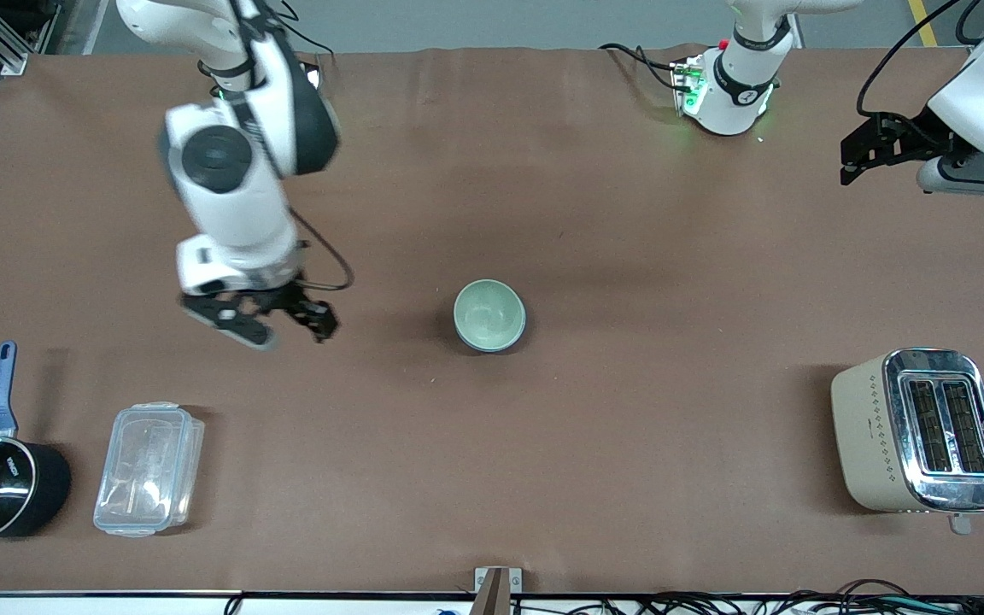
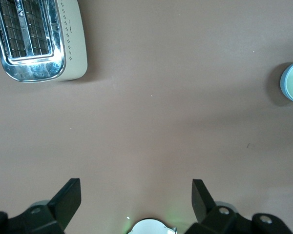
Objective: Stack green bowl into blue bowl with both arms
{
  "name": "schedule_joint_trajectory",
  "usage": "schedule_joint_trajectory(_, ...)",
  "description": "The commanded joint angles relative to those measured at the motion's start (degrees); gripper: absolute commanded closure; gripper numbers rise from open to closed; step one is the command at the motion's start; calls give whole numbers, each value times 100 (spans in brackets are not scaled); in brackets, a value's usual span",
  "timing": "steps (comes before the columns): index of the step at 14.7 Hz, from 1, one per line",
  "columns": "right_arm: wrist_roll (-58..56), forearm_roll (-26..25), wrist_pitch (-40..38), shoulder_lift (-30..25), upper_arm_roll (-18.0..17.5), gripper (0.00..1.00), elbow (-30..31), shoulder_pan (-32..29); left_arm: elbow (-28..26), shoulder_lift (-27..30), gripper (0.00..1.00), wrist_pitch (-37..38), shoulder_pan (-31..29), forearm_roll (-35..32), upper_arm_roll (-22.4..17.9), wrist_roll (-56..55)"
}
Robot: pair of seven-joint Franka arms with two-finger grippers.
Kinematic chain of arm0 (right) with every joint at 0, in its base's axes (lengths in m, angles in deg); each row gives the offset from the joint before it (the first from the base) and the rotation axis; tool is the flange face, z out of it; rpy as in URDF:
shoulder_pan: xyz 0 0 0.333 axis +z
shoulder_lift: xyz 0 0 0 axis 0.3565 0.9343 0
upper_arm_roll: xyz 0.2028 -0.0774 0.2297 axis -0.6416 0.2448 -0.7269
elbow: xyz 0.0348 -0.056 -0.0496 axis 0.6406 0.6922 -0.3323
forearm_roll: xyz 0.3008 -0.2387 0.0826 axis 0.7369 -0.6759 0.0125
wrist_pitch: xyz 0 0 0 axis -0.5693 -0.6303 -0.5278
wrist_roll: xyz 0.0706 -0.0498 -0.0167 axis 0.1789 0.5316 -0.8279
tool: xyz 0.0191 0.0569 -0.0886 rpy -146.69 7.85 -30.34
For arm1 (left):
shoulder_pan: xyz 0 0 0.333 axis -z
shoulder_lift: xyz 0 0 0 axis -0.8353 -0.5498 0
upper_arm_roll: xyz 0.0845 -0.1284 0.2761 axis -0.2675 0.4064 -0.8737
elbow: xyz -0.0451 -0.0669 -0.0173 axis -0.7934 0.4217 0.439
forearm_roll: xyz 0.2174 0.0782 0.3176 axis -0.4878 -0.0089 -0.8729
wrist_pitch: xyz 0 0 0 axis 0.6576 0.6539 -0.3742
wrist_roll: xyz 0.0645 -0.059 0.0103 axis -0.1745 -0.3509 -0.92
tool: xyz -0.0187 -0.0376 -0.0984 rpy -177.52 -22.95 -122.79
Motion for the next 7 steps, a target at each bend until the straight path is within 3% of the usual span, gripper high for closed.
schedule_joint_trajectory(1,-863,-82,-523,-813,394,0,197,-125,-44,73,0,-36,0,71,-39,-24)
schedule_joint_trajectory(3,-1644,-82,-1014,-1253,160,0,144,-886,-35,64,0,-36,18,62,-39,-24)
schedule_joint_trajectory(6,-2463,-82,-1936,-1544,-938,0,-346,-2511,-26,38,0,-27,27,53,-30,-15)
schedule_joint_trajectory(7,-2727,-47,-2201,-1571,-1089,0,-531,-2882,35,29,0,-27,35,62,-39,-7)
